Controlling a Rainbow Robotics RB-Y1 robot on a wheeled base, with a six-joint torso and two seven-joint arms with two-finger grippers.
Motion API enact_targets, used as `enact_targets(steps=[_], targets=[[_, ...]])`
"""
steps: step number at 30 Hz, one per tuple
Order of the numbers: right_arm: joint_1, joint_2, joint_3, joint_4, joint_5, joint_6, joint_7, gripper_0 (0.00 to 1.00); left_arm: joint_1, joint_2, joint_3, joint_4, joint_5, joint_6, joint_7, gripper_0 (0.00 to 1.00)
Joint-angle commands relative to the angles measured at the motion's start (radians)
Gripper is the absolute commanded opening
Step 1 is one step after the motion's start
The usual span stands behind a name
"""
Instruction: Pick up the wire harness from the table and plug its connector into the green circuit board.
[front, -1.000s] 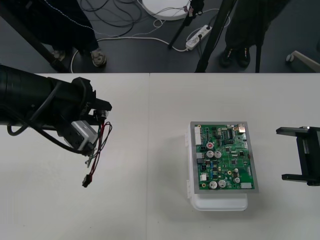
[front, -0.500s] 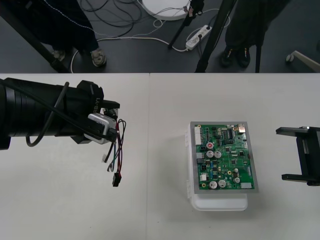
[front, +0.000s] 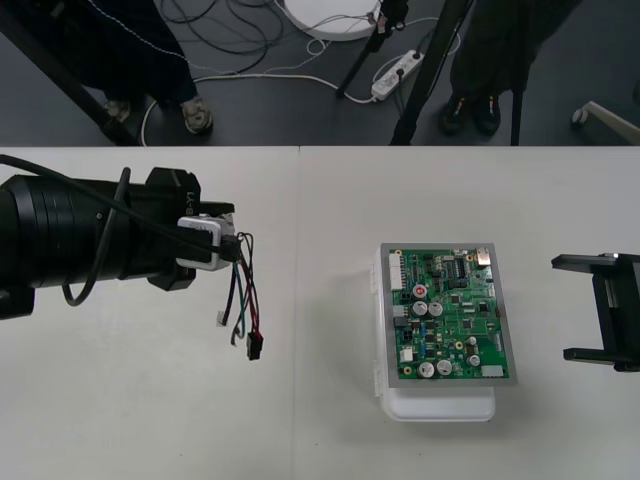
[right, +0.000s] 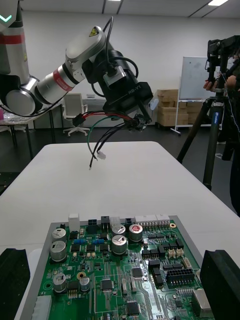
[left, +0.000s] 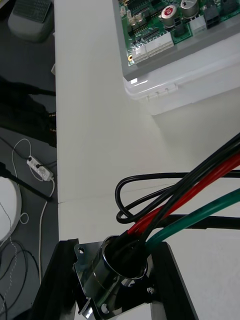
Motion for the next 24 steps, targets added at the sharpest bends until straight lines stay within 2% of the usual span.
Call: enact_targets(steps=[1,14,24], targets=[[-0.017,0.006,-0.015,-0.013,-0.014,-0.013,-0.051,1.00,0.026,-0.068,0.027,-0.050,-0.024,-0.026,0.178,0.00],[-0.017,0.006,-0.015,-0.019,-0.014,-0.013,-0.056,1.00,0.030,-0.167,0.018,-0.071,-0.088,-0.026,0.373,0.00],[-0.017,0.006,-0.017,-0.029,-0.014,-0.013,-0.045,1.00,0.029,-0.203,-0.074,-0.108,-0.231,-0.026,0.532,0.00]])
